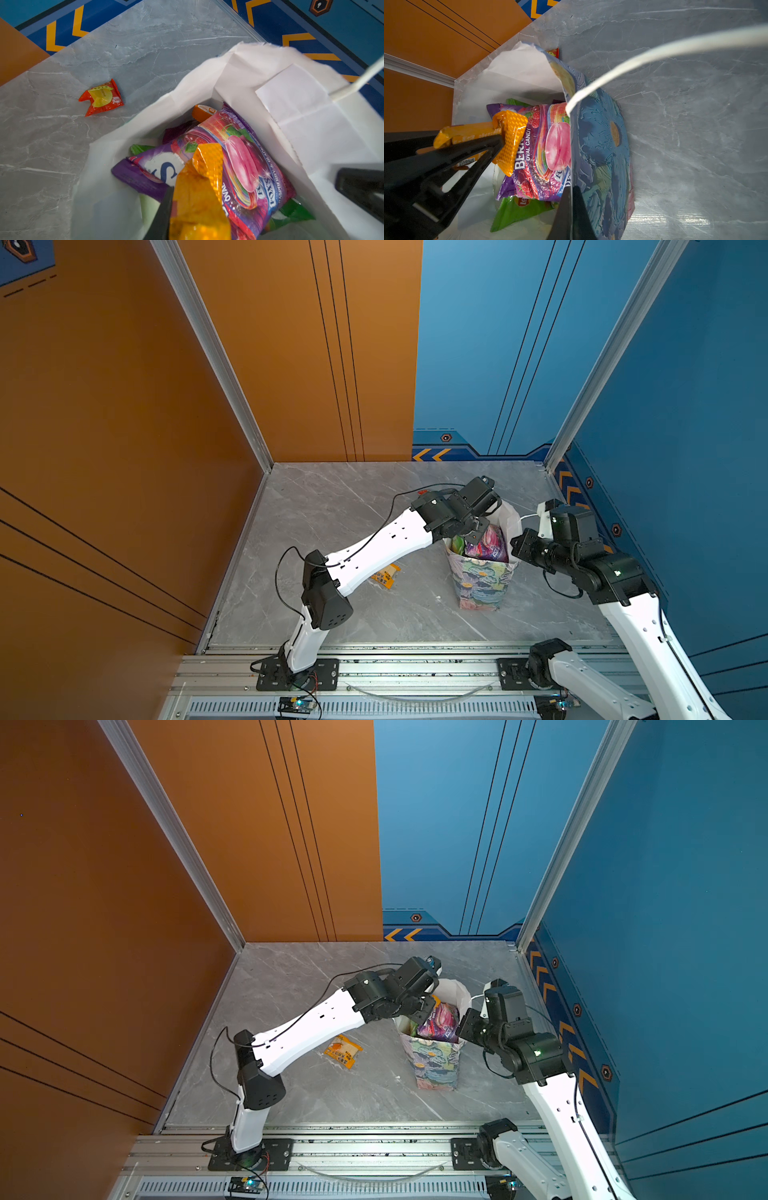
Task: Place the snacks into the paper bag
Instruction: 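Open the left gripper, drop the orange candy and withdraw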
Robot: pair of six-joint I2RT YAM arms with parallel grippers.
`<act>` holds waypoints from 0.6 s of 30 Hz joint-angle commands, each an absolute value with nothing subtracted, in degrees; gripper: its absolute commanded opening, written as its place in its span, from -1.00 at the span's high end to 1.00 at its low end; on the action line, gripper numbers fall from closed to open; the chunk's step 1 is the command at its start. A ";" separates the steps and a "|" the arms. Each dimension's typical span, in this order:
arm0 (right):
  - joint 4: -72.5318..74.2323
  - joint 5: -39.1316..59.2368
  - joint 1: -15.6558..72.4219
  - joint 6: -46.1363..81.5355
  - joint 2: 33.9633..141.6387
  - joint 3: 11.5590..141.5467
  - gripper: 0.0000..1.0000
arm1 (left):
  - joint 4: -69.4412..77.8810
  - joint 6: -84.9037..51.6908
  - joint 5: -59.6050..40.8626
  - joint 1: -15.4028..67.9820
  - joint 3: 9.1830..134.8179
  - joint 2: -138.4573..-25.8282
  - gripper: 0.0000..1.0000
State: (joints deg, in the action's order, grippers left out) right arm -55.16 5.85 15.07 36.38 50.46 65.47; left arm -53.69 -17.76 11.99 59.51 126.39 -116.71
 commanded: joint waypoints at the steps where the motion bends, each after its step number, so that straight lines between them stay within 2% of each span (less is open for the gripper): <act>1: -53.32 3.53 15.34 36.10 48.92 68.40 1.00 | -55.49 -18.06 10.57 58.93 125.56 -114.85 0.48; 18: -53.30 3.36 15.43 36.69 48.35 68.34 1.00 | -55.29 -16.90 13.63 60.42 123.34 -109.15 -0.46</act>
